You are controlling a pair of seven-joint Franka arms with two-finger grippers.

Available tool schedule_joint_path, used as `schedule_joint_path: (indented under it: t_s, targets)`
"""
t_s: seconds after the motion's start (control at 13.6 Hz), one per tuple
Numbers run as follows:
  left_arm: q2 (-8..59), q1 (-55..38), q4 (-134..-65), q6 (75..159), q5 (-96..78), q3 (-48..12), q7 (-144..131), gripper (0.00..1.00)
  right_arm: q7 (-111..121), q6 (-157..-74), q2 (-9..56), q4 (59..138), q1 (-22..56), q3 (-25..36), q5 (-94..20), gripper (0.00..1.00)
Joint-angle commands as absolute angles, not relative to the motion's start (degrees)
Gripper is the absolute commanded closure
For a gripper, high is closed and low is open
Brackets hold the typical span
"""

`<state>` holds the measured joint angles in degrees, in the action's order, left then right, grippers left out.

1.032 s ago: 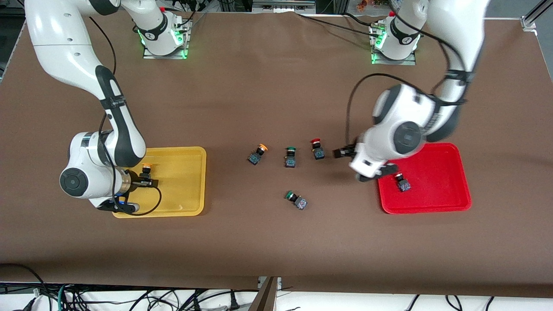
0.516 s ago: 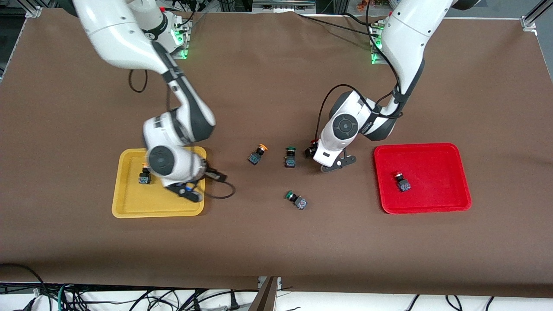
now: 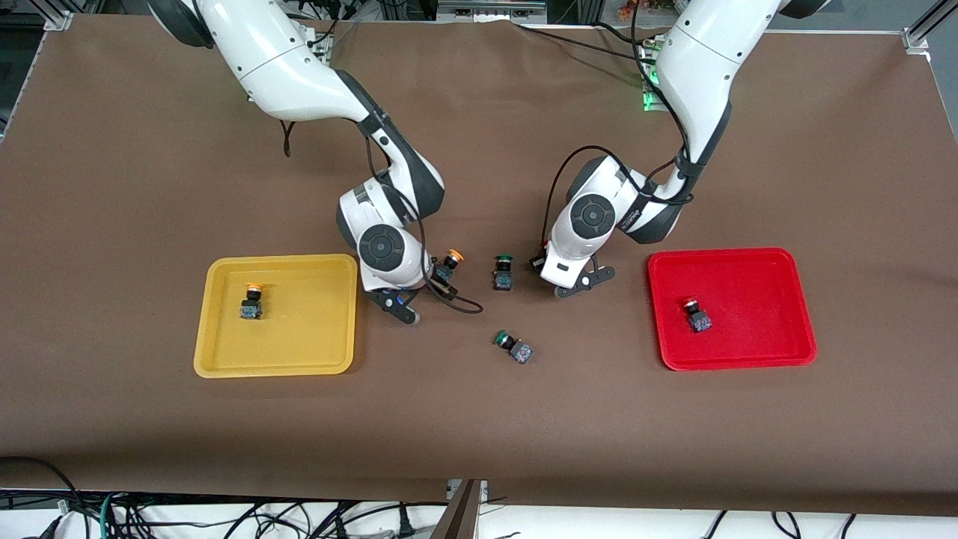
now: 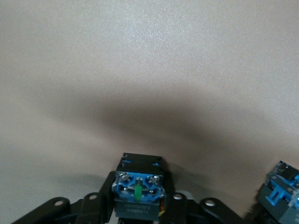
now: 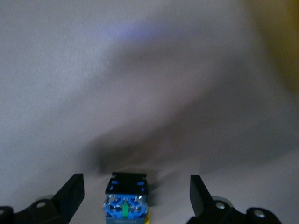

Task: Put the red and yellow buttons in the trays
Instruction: 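Place the second buttons in the matching yellow and red trays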

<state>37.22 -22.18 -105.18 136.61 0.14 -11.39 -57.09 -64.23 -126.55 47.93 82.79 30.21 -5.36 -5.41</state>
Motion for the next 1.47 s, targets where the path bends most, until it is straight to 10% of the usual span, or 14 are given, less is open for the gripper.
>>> schedule_joint_path:
  t_s: [0.0,0.15,0.29,0.66,1.03,1.11,1.18,1.25,1.4]
  targets:
    - [34.73,-20.50,-102.94,129.86,1.76,-10.03,-58.54,1.00,-65.48,-127.18,48.25,82.62,31.29,-4.92,-6.42,0.09]
    - [34.72,-15.67,-94.88,115.13,1.85,-10.11,-55.05,1.00,-65.22,-127.26,48.34,82.79,32.08,-4.92,-6.42,0.70]
    - [34.80,-10.58,-87.39,102.80,1.67,-10.11,-44.87,1.00,-64.69,-127.09,48.25,82.79,32.08,-4.92,-6.42,1.00]
    - [35.68,4.54,-85.34,100.19,4.20,-9.84,-20.97,1.00,-46.12,-119.46,43.77,81.83,21.48,-4.48,-5.98,1.00]
    - [41.04,10.01,-87.27,115.73,6.42,-9.76,-11.96,0.98,-23.23,-115.32,44.12,82.70,11.79,-3.17,-5.27,1.00]
    - [41.48,10.11,-87.36,116.88,6.94,-9.76,-11.87,0.82,-21.55,-115.57,44.30,83.66,11.34,-2.47,-5.27,1.00]
    - [41.57,10.19,-87.36,117.24,7.55,-9.76,-11.43,0.01,-21.45,-115.66,44.47,84.37,11.34,-2.20,-5.19,0.48]
    - [41.31,10.02,-87.28,116.55,7.47,-9.76,-11.43,0.00,-21.79,-115.58,44.47,84.55,11.25,-1.85,-5.27,0.00]
    - [38.78,10.55,-86.58,112.79,7.47,-9.84,-11.43,0.00,-20.40,-114.09,42.82,83.77,11.16,-0.62,-5.10,0.00]
